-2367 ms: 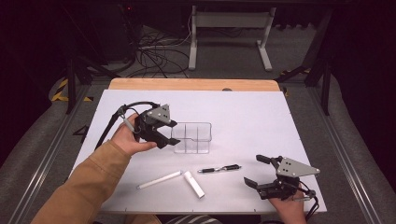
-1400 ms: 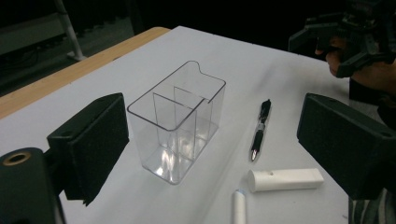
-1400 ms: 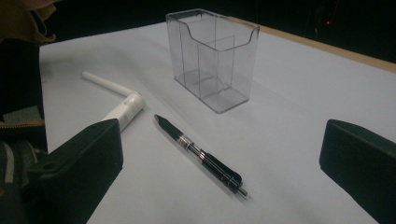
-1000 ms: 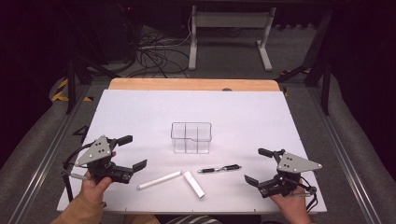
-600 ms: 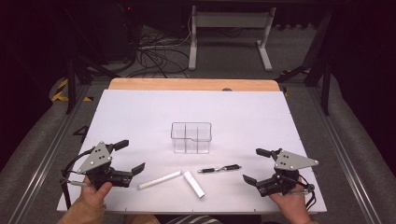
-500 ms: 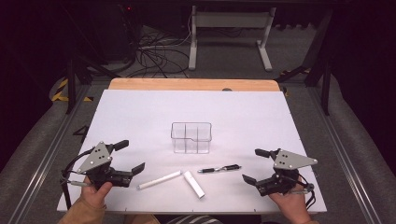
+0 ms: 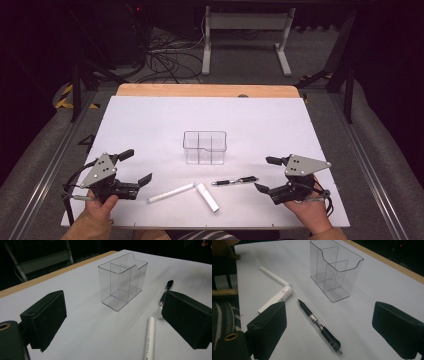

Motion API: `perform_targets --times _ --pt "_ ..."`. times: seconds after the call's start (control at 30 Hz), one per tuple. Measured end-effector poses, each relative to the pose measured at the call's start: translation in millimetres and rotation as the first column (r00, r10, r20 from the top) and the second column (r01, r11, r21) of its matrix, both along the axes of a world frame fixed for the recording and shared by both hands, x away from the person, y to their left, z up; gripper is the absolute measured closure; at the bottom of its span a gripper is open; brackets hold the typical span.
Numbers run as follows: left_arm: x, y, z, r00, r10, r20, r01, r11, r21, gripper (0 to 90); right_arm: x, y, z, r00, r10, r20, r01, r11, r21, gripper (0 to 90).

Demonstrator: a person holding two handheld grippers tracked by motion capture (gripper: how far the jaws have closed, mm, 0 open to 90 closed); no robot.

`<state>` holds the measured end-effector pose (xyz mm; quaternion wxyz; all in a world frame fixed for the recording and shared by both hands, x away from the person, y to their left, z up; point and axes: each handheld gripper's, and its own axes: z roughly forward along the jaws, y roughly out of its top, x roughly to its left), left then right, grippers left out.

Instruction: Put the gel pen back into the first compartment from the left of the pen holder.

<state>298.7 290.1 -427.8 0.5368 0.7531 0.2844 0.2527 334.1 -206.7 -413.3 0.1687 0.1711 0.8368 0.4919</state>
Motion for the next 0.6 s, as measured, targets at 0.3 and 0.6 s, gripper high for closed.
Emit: perform_targets --times 0.3,0.6 --pt "-1.4 0.1 -1.5 1.0000 0.005 -0.007 -0.005 1.0000 0.001 6.7 15.7 16.3 7.7 0.9983 0.052 -0.026 -0.052 0.9986 0.008 16.1" --pt "-1.6 1.6 -0.9 0.9999 0.017 0.001 -0.017 0.9998 0.012 6.8 24.9 37.4 9.7 0.9932 0.107 -0.045 -0.107 0.9942 0.001 15.7"
